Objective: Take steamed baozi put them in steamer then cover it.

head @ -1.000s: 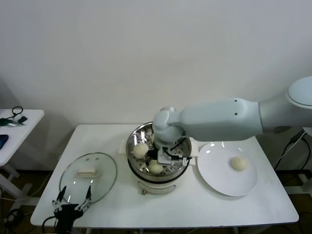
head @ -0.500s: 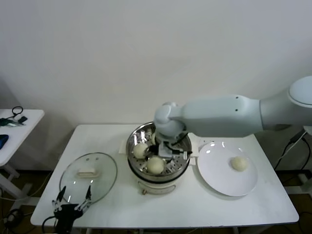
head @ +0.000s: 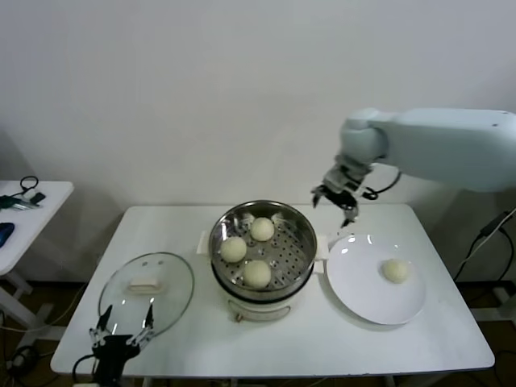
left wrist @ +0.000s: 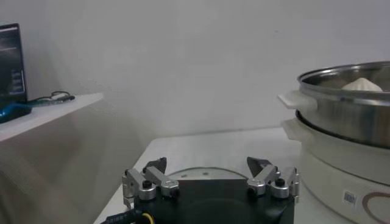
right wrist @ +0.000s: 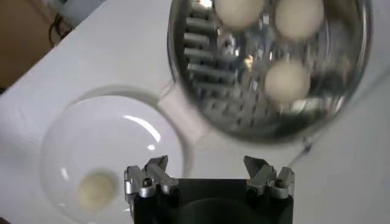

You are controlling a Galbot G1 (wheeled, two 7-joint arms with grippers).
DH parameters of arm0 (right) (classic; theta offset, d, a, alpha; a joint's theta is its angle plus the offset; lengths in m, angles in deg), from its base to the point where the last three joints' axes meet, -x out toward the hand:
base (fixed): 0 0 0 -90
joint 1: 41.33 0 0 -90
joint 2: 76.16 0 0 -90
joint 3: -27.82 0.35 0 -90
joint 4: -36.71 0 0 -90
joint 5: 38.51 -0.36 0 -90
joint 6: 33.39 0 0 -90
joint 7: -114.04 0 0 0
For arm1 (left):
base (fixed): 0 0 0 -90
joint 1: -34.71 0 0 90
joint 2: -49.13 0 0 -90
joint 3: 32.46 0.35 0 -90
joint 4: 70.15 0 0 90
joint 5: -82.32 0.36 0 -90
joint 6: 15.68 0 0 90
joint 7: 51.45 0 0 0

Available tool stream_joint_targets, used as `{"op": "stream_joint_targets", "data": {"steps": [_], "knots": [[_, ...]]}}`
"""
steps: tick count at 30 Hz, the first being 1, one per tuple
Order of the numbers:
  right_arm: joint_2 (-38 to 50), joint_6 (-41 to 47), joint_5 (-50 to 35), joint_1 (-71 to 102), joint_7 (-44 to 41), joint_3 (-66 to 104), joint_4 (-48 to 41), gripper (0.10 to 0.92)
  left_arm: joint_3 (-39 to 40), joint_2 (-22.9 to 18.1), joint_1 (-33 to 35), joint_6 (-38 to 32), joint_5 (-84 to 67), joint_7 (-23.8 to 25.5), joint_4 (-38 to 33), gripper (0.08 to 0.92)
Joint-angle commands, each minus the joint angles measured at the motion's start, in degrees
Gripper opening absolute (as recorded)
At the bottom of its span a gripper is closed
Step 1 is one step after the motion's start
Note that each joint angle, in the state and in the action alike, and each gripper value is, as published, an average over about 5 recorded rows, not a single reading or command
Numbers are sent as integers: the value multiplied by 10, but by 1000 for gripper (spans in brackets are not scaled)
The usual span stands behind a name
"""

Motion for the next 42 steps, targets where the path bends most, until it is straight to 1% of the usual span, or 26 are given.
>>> {"op": "stream_joint_targets", "data": {"steps": [1,7,11,14,19,25,38,42], "knots": [[193,90,33,107,-10,29,-64,823,1,-1,0,1,1,1,1,823],[214,97,98,290,-1,193,-114,823,2,-3,-1,3,9,2,4,823],[204,85,132,387,-3,300,-156,823,0,-4,2,2,11,2,5,823],[191,71,151,425,-5,345,-183,823,-2,-5,3,2,11,1,6,823],[165,52,171,458,-2,379,-224,823,1,-8,6,1,17,1,6,823],[130,45,175,480,4,402,-257,823,1,-9,10,0,23,0,5,823],[97,44,180,491,18,415,-277,822,-3,-10,14,0,25,-1,2,823],[94,45,179,495,18,419,-275,792,-3,-11,13,0,25,-1,2,823]]}}
